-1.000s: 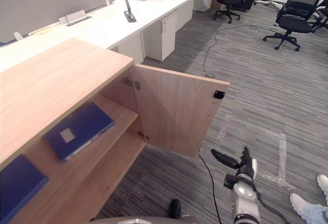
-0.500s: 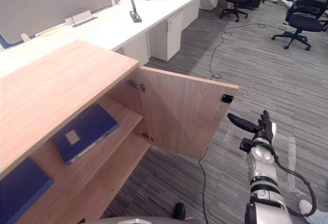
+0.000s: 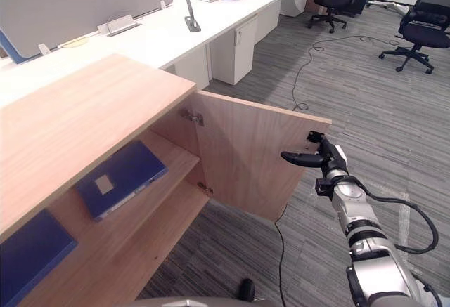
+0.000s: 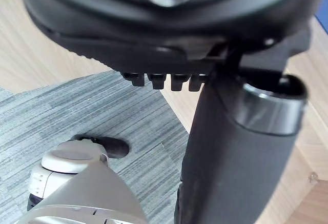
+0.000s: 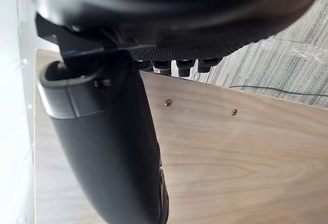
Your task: Walk over to the cabinet, pick up the folder, carry it to the office cabinet, place the folder inside the office cabinet, then close the office cabinet door
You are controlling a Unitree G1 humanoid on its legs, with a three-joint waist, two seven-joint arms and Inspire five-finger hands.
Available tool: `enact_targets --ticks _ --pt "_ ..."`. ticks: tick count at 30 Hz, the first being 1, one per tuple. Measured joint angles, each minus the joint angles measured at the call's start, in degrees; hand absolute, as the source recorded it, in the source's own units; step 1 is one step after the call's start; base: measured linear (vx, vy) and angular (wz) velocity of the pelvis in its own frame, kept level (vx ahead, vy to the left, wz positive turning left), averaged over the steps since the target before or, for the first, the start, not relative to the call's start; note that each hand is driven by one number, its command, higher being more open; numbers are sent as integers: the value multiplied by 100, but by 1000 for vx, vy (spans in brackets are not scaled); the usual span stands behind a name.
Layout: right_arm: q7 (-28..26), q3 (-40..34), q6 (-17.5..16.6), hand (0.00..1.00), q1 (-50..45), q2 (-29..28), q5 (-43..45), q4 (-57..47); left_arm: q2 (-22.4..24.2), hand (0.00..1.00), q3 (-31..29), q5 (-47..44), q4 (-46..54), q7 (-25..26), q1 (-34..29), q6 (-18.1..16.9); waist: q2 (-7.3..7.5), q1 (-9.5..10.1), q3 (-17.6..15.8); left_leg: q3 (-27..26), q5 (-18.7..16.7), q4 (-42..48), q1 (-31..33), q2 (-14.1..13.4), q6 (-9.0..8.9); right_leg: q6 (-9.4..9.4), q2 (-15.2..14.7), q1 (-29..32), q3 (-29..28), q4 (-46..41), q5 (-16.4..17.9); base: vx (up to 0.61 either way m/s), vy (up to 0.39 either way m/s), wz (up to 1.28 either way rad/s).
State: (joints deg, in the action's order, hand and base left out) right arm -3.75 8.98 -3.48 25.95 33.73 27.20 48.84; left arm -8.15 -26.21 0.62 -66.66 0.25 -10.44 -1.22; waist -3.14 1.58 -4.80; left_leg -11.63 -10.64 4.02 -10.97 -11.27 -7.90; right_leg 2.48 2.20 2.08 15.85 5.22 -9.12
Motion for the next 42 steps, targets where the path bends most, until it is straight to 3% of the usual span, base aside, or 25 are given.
enact_targets --ticks 7,12,14,15,17,20,21,22,23,25,27,29,30,32,33,34,35,36,37,38,39,40,41,42 --pt "-63 809 2 100 52 310 -8 -343 0 100 0 2 -1 -15 10 -58 9 -107 -12 -19 3 29 77 -88 -39 49 96 94 -38 -1 35 -3 0 -5" --pt "-111 2968 55 100 -109 2049 -1055 -2350 -55 100 -27 21 -164 -15 28 -113 51 -311 -5 -57 83 174 133 -154 -19 166 249 186 -272 -8 -6 48 -8 -30" --pt "-475 3467 54 100 -128 2567 -1710 -3150 -56 100 -244 224 -239 -22 95 -154 111 -369 31 -57 122 272 131 -185 -21 234 318 187 -378 -14 -14 78 -57 -39" --pt "-937 3794 53 100 -223 2778 -2082 -3744 -81 100 -409 318 -241 -14 170 -202 198 -372 78 -56 171 343 136 -223 -37 267 371 185 -459 -12 -8 43 -72 -28" --pt "-1332 4124 46 100 -309 2771 -2250 -4258 -117 100 -504 427 -242 0 282 -208 283 -370 127 -52 221 360 140 -268 -40 287 421 188 -472 -8 7 4 -89 -11" --pt "-1800 4637 -286 100 -466 2413 -2441 -5142 -101 100 -635 463 -245 17 486 -213 372 -317 153 -56 241 350 177 -321 -15 324 501 220 -427 -2 53 -43 -73 3" --pt "-1831 4754 -461 100 -554 1998 -2585 -5321 -87 100 -673 511 -242 52 540 -212 370 -228 194 -106 267 310 266 -352 54 153 534 320 -382 -19 174 -56 -71 -3" --pt "-1815 4817 -538 100 -572 1823 -2626 -5406 -45 100 -680 556 -227 74 551 -213 266 -175 224 -107 195 253 334 -515 166 125 595 402 -285 -134 286 -40 3 -5" --pt "-1888 4887 -866 100 -546 1581 -2746 -5557 -10 100 -795 633 -238 91 607 -230 220 -50 197 -76 -107 208 303 -541 -178 643 590 790 -271 -978 449 -4 11 7" --pt "-1950 5239 -1239 100 -545 1319 -2975 -5705 -42 100 -895 672 -337 204 661 -179 290 78 219 79 -67 255 347 -552 -83 524 606 606 -150 -682 442 6 -27 25" --pt "-1970 5481 -1532 100 -522 1292 -3285 -5884 -74 100 -1079 678 -339 248 544 -172 440 173 226 127 -71 195 422 -521 218 427 604 480 -62 -291 374 8 -63 22" --pt "-1963 5547 -1549 100 -442 1281 -3441 -5866 -91 100 -1384 685 -378 349 426 -83 483 222 254 131 -103 147 470 -536 288 375 635 458 -34 -167 321 0 0 0" --pt "-1949 5602 -1545 100 -444 1236 -3522 -5748 -167 100 -1612 678 -533 430 419 -47 579 231 247 167 -103 221 463 -536 274 381 626 402 -4 -143 213 30 -12 9" --pt "-1941 5634 -1537 100 -444 1118 -3614 -5483 -238 100 -1872 666 -656 499 430 21 595 270 236 356 -105 450 559 -587 283 373 653 287 119 -69 206 11 -16 27" --pt "-1918 5643 -1535 100 -453 1066 -3612 -5374 -252 100 -1971 665 -675 515 468 29 611 325 239 419 -131 581 666 -591 357 389 646 281 166 -36 220 -15 -24 40" --pt "-1853 5546 -1544 100 -509 923 -3607 -5118 -256 100 -2002 658 -665 546 544 16 584 485 189 461 -202 729 855 -659 799 445 581 376 311 -280 276 -11 -16 31" --pt "-1860 5518 -1564 100 -514 901 -3606 -5058 -252 100 -2004 657 -666 556 564 7 555 524 158 473 -210 748 867 -676 811 523 556 478 331 -533 340 -51 8 62" --pt "-1882 5346 -1652 100 -595 796 -3576 -4782 -296 100 -2000 650 -663 575 633 0 566 617 36 545 -231 953 960 -616 873 717 335 676 558 -1150 744 -64 -35 130" --pt "-1902 5074 -1726 100 -815 648 -3555 -4323 -327 100 -1950 619 -652 649 742 2 586 623 -16 386 -17 1314 1308 -647 916 646 188 471 1046 -856 812 -84 -65 149" --pt "-1902 5021 -1739 100 -878 627 -3532 -4231 -333 100 -1936 614 -643 666 767 2 601 618 -32 286 4 1436 1429 -622 900 623 144 425 1152 -800 801 -92 -136 184" --pt "-1906 4763 -1804 100 -1091 409 -3374 -3756 -335 100 -1808 613 -536 711 806 3 736 610 -120 -87 -29 2052 1768 -423 880 505 -52 326 1493 -583 793 -90 -108 152" --pt "-1673 4523 -1772 100 -1304 -9 -3695 -3203 -309 100 -1612 613 -440 795 731 2 795 634 -147 -443 -95 2297 1899 -184 849 8 -137 225 1743 -404 990 -41 -75 149" --pt "-1479 4426 -1688 100 -1351 -261 -4120 -2793 -212 100 -1508 619 -426 838 673 -4 631 675 -166 -566 -154 2267 1906 -290 923 192 -110 234 1787 -865 1049 26 48 147" --pt "-1156 3988 -1406 100 -1500 -874 -4551 -1751 -21 100 -1217 613 -276 932 556 -2 408 654 -237 -610 -201 2020 1761 -203 794 200 -354 214 1468 -1796 1629 48 81 123"
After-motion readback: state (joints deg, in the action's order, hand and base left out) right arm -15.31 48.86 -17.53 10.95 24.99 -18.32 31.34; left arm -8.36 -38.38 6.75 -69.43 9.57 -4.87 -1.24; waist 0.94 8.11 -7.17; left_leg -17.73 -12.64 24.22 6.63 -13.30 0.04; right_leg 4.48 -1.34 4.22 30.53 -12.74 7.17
